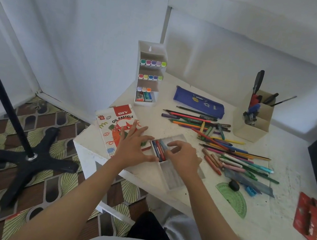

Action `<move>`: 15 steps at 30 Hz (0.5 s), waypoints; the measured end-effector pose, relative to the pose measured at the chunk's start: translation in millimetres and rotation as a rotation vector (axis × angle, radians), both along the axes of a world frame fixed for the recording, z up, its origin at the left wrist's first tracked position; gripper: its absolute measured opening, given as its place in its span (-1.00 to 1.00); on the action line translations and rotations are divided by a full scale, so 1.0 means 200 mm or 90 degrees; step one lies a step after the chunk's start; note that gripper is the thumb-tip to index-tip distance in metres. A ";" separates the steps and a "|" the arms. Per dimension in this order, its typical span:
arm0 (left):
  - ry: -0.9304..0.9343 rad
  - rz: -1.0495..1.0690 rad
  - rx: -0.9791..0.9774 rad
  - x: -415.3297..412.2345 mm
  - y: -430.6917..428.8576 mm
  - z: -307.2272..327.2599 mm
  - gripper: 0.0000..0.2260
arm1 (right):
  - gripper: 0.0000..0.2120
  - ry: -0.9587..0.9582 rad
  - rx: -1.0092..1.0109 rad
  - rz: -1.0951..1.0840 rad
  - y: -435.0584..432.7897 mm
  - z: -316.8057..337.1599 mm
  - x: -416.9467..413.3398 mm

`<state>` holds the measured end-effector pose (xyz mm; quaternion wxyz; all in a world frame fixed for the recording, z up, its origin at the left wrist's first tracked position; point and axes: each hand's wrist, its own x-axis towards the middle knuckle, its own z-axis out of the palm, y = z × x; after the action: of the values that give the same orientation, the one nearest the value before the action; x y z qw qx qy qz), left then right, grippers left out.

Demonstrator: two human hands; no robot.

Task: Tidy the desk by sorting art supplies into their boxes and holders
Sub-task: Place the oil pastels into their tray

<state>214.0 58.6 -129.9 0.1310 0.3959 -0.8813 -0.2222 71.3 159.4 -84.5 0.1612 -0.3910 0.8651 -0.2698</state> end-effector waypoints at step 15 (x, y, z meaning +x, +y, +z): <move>0.010 0.002 0.006 0.00 0.00 0.00 -0.24 | -0.85 0.343 -0.077 0.171 0.09 -0.11 -0.08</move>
<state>214.2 58.3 -130.5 0.1364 0.3958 -0.8788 -0.2291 55.0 177.4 -106.2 -0.0631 -0.5681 0.7997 -0.1838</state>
